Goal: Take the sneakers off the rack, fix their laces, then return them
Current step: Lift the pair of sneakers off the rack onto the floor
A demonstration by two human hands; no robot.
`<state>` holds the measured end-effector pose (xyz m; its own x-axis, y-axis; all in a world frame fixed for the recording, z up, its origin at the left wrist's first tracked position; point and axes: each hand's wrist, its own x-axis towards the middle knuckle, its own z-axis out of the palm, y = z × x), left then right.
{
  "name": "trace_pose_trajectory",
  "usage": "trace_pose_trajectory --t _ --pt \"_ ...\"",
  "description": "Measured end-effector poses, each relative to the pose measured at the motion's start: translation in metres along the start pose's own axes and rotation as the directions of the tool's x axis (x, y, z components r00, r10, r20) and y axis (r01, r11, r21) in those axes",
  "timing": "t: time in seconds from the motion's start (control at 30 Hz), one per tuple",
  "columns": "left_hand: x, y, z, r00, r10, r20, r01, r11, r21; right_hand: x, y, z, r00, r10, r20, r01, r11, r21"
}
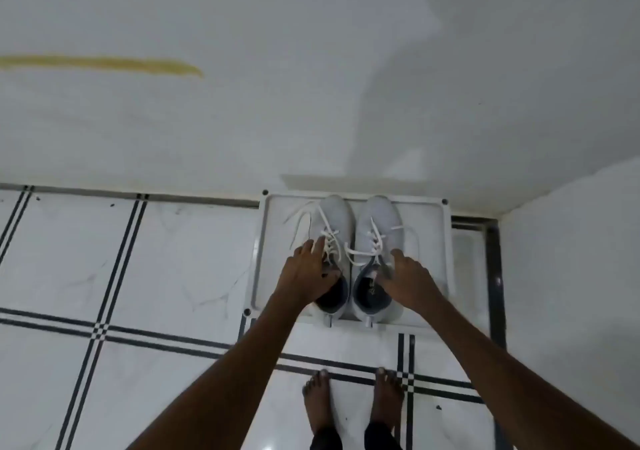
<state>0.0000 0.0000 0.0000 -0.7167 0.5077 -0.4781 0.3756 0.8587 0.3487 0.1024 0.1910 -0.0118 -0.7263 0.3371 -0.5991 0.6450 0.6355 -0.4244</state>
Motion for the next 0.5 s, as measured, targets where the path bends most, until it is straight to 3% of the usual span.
trace_pose_trajectory --t 0.13,0.27,0.5 --pt "0.007 -0.013 0.036 0.998 -0.056 0.042 0.059 0.996 -0.071 0.011 0.010 0.037 0.999 0.034 -0.040 -0.034 0.999 -0.004" --pt "0.019 -0.018 0.048 0.992 -0.079 -0.100 0.078 0.997 -0.012 0.020 0.016 0.057 0.983 0.025 -0.181 -0.022 1.000 0.019" --pt "-0.008 -0.014 0.050 0.985 -0.075 -0.157 0.076 0.997 0.000 -0.005 0.014 0.060 0.964 0.023 -0.267 -0.011 0.999 0.048"
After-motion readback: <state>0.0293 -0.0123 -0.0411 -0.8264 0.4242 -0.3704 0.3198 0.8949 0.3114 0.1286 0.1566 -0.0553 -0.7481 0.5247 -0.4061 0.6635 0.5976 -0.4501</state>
